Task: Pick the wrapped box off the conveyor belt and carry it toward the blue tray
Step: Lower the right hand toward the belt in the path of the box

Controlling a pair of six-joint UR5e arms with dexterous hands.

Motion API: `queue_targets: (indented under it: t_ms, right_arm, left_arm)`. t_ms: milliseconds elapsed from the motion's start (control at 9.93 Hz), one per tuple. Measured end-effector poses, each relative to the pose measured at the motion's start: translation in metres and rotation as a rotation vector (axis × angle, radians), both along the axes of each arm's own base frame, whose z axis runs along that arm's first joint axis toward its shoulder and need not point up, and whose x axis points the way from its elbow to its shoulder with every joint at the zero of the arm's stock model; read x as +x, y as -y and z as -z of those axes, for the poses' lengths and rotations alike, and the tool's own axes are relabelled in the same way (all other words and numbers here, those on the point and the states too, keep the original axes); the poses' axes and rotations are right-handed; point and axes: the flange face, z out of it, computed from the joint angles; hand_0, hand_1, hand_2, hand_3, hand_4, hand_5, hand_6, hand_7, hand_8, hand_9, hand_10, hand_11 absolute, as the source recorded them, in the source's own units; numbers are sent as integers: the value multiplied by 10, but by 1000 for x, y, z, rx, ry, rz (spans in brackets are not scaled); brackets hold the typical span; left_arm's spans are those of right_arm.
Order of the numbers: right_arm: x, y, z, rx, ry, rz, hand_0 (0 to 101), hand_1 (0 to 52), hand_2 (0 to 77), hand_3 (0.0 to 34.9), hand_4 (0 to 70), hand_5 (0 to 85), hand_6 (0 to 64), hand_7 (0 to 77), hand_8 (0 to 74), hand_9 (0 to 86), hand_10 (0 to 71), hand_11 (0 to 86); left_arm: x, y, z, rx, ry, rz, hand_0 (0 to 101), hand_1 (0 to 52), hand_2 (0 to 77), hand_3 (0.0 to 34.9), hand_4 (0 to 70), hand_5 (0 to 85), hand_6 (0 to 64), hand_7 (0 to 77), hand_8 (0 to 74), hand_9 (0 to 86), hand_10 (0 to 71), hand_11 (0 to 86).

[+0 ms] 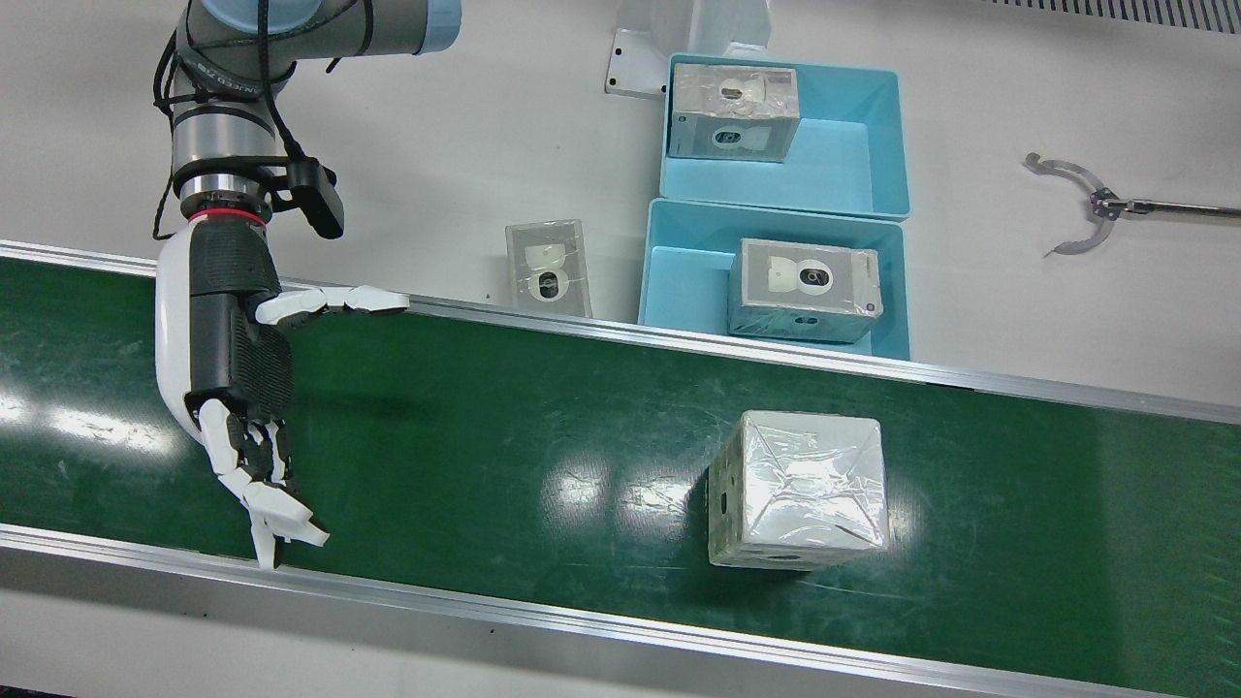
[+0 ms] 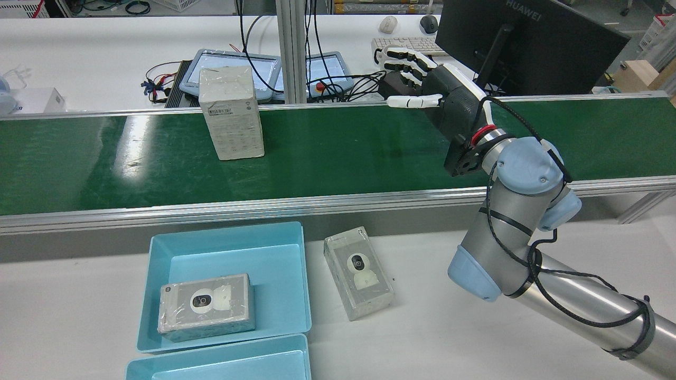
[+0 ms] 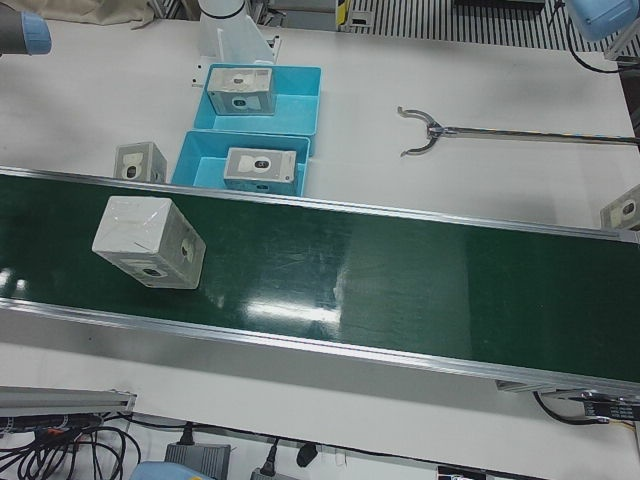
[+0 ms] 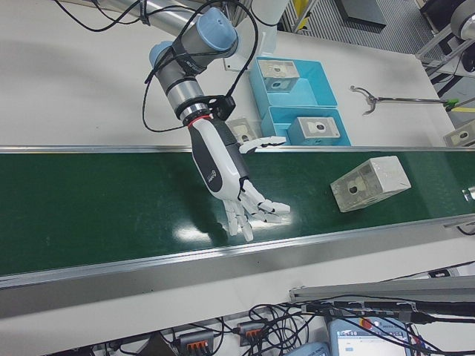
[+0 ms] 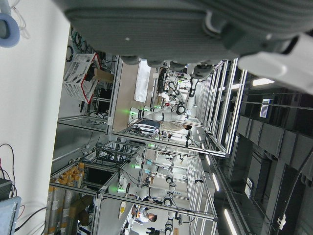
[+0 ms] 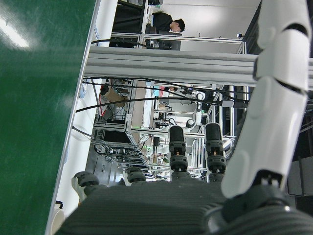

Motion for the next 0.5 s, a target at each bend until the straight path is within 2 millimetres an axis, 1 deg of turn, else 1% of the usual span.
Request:
queue_targets:
  t_ms: [101,201,504]
  right_arm:
    - [0,0,0,-1,-1,0,429,109,147,299,93,240,0,235,0,60,16,11]
    - [-1,1,0,-2,-2,0,429,109,153,298,98,251,0,245,0,60,11,38]
    - [-5,1,-1,-5,-5,4,427,109,153,298,98,251,0,245,0,60,27,38]
  left_arm:
    - [0,0,0,0,0,0,0,0,11,0,0,5,0,5,0,5,0,0]
    - [0,0,0,0,0,0,0,0,5,0,0,5,0,5,0,5,5,0]
    - [0,0,0,0,0,0,0,0,11,0,0,5,0,5,5,5,0,0]
